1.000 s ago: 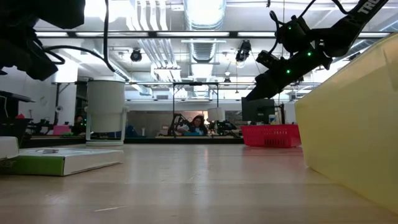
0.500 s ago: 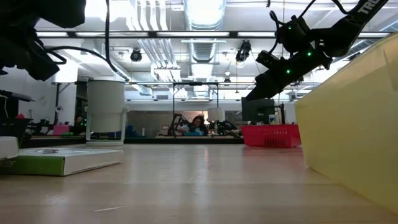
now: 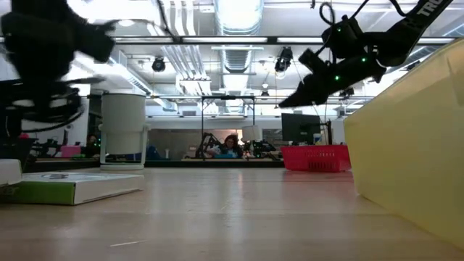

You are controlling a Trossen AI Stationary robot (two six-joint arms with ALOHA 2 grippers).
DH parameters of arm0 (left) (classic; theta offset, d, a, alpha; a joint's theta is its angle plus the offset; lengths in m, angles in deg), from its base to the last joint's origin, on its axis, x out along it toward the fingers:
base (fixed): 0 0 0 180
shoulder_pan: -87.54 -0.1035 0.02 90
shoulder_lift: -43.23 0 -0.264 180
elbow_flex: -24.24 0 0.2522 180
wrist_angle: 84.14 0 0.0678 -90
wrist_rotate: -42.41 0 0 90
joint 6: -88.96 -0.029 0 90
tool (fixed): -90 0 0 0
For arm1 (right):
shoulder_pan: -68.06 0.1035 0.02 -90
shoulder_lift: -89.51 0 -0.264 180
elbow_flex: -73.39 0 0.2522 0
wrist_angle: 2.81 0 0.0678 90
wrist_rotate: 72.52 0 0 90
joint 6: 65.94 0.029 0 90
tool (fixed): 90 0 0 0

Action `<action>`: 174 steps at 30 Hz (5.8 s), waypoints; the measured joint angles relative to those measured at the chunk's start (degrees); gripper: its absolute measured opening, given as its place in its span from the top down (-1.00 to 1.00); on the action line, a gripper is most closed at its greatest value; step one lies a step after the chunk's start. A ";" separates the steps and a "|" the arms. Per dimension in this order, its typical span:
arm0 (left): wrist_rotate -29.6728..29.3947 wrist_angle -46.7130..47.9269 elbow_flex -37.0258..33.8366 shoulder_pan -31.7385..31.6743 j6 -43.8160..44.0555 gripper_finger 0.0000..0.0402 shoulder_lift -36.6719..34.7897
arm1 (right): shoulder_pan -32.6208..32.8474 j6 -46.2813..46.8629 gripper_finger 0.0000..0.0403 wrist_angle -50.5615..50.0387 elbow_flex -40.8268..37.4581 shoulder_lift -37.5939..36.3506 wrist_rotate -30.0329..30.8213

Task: Pick and place items into bin
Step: Put the black charger cable into the yellow bin

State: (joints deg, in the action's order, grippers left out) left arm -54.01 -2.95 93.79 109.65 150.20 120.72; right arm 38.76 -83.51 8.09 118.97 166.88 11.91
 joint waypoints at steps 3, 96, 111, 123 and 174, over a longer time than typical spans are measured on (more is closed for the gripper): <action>-7.44 -0.14 2.63 0.00 -4.36 0.99 -0.01 | 0.04 -1.37 0.07 3.40 0.00 0.00 -9.10; -17.43 -89.65 3.46 -17.29 -88.62 0.99 11.02 | 18.64 -35.23 0.11 22.04 2.62 -0.02 -22.50; -17.11 -89.30 3.43 -17.27 -88.58 0.99 11.02 | 18.64 -35.20 0.91 22.63 2.62 -0.04 -22.28; -23.60 -87.58 3.21 -17.27 -88.71 0.37 9.90 | 18.51 -29.48 0.93 21.73 2.61 -0.71 -17.56; -25.70 -57.40 1.88 -17.22 -76.95 0.04 -2.81 | 40.80 8.08 0.94 -10.92 -0.97 -9.37 -33.83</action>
State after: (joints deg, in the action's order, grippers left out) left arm -79.71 -60.36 95.67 92.43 73.25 117.91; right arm 79.56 -75.43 -2.83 118.00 157.51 -21.91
